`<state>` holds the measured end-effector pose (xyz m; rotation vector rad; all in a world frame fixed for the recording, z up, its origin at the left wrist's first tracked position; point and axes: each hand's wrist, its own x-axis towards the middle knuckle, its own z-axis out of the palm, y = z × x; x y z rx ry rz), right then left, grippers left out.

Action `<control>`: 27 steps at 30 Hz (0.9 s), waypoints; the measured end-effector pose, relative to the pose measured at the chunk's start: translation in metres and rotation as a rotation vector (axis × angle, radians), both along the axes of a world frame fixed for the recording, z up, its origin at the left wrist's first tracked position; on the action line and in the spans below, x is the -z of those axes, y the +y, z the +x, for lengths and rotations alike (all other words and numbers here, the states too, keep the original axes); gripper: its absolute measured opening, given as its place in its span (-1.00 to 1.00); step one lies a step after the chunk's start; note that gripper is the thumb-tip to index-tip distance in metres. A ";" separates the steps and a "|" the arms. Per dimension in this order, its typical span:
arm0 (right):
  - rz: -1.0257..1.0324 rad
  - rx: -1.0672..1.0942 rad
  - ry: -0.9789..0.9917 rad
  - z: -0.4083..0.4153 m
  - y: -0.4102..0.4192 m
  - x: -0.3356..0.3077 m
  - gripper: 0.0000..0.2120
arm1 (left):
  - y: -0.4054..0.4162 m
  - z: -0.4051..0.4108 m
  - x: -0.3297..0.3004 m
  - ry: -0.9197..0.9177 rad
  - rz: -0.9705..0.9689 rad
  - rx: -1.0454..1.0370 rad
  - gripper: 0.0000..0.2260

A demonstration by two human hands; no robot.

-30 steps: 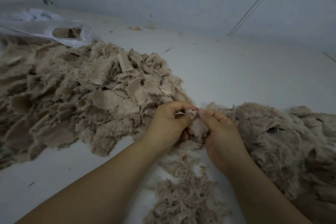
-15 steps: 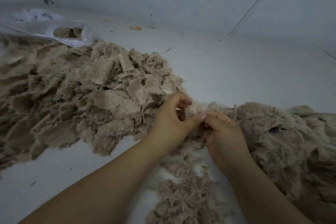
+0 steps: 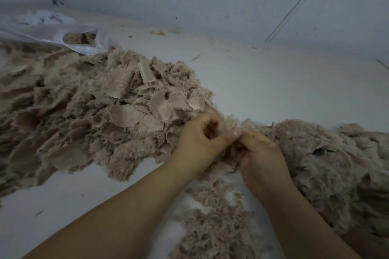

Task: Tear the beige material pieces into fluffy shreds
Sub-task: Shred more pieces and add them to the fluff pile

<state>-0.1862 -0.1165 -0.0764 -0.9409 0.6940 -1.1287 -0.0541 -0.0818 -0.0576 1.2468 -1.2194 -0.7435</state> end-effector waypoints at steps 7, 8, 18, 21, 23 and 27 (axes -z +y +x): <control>0.043 -0.020 0.027 -0.001 -0.001 -0.001 -0.82 | 0.000 -0.005 -0.001 -0.123 0.117 0.071 -0.82; 0.040 -0.015 0.011 0.000 0.000 -0.001 -0.82 | -0.001 -0.005 0.000 -0.038 0.141 0.064 -0.85; 0.048 0.033 -0.009 0.002 -0.005 0.001 -0.73 | -0.003 0.003 -0.003 0.375 0.217 0.157 -0.72; -0.005 -0.031 0.042 0.001 -0.003 0.001 -0.70 | 0.000 0.001 -0.007 0.365 0.210 0.181 -0.71; -0.020 -0.006 0.066 0.000 -0.002 0.003 -0.76 | -0.001 0.003 -0.005 0.332 0.216 0.173 -0.79; 0.012 0.026 0.069 0.001 -0.003 0.002 -0.86 | -0.003 0.008 -0.005 0.253 0.237 0.213 -0.82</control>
